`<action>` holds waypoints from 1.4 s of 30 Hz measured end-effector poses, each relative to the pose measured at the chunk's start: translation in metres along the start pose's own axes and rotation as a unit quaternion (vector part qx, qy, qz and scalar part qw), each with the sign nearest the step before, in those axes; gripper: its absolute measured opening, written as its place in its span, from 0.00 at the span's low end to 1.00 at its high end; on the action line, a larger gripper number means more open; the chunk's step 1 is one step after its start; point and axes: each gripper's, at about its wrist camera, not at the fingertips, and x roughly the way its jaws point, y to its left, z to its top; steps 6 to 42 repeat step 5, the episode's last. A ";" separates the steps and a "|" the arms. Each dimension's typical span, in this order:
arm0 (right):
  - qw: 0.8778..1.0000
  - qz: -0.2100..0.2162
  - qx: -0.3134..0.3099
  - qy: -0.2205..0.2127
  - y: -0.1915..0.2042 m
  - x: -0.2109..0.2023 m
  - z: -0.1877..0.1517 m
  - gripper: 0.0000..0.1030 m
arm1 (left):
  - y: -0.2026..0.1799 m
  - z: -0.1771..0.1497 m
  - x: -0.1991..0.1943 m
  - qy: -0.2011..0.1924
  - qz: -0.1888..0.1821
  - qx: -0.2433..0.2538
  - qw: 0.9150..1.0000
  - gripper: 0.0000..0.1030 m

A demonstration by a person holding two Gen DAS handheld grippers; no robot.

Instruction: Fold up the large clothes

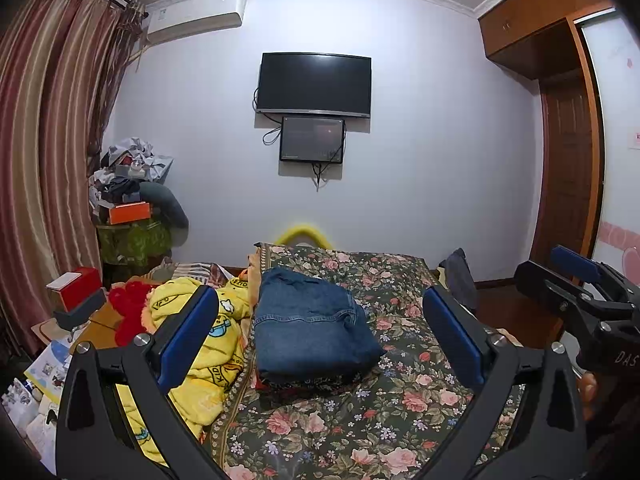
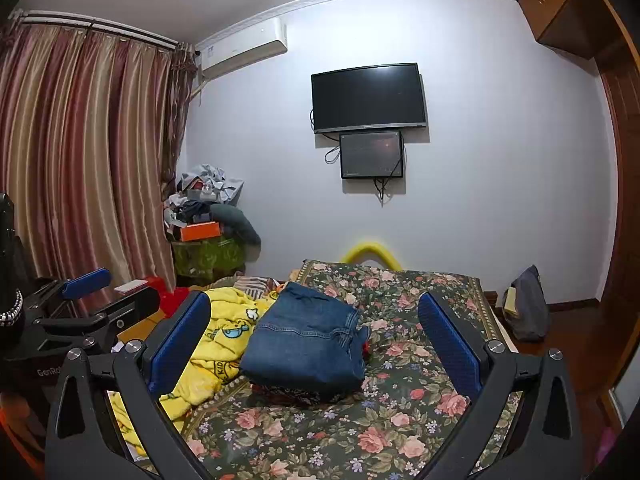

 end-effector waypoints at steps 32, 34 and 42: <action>1.000 0.000 0.004 0.003 -0.001 0.002 -0.001 1.00 | -0.001 -0.001 0.003 0.005 -0.002 -0.001 1.000 0.99; 1.000 0.000 0.004 0.003 -0.001 0.002 -0.001 1.00 | -0.001 -0.001 0.003 0.005 -0.002 -0.001 1.000 0.99; 1.000 0.000 0.004 0.003 -0.001 0.002 -0.001 1.00 | -0.001 -0.001 0.003 0.005 -0.002 -0.001 1.000 0.99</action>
